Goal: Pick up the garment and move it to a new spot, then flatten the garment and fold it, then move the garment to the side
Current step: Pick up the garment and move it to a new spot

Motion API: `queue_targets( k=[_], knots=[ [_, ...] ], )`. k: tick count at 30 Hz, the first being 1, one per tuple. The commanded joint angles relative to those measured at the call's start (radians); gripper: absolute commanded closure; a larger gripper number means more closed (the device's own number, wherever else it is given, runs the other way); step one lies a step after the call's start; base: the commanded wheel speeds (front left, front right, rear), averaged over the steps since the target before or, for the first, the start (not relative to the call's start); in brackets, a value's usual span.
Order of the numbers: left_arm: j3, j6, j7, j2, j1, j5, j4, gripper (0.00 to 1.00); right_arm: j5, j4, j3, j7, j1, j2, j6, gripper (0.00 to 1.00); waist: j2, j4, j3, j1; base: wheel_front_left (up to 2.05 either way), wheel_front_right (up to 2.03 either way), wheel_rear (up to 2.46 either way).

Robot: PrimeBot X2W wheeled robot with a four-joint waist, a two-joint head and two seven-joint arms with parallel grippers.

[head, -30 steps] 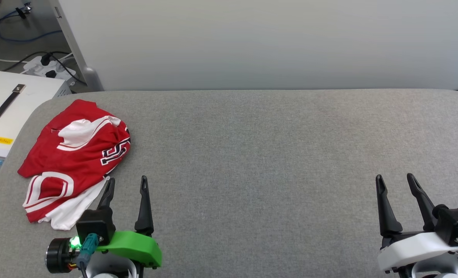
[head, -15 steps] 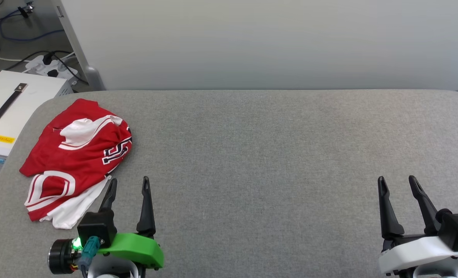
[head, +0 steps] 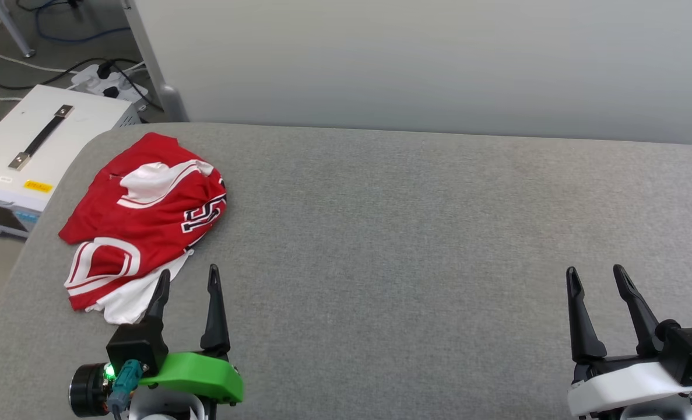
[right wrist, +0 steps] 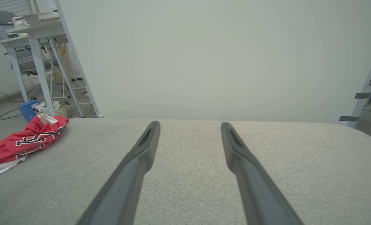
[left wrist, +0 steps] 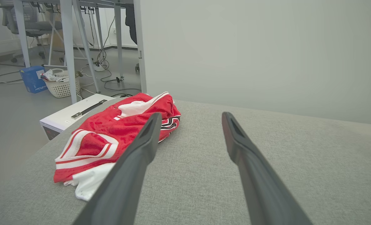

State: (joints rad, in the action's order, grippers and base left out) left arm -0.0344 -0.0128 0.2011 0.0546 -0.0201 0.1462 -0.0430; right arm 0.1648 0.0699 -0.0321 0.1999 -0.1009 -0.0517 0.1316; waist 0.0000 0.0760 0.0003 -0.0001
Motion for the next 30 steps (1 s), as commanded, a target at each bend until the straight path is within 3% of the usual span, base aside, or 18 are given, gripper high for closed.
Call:
queue_targets(
  k=[1,23,30],
  knots=[
    [0.005,-0.004,0.01,-0.003,0.003,0.008,-0.003,0.0,0.005,0.007,0.004,0.012,-0.01,0.001,-0.001,0.0,0.0,0.043,0.017,0.0001,0.0,0.0,0.0],
    [0.078,-0.013,0.055,-0.004,0.029,0.102,-0.013,0.0,-0.043,0.044,0.06,0.057,0.016,0.001,-0.001,0.0,0.0,0.363,0.085,0.0001,0.0,0.0,0.0],
    [0.086,-0.008,0.061,-0.004,0.028,0.122,-0.017,0.0,-0.048,0.045,0.071,0.062,0.02,-0.002,-0.001,0.0,0.0,0.404,0.098,0.0001,0.0,0.0,0.0]
  ],
)
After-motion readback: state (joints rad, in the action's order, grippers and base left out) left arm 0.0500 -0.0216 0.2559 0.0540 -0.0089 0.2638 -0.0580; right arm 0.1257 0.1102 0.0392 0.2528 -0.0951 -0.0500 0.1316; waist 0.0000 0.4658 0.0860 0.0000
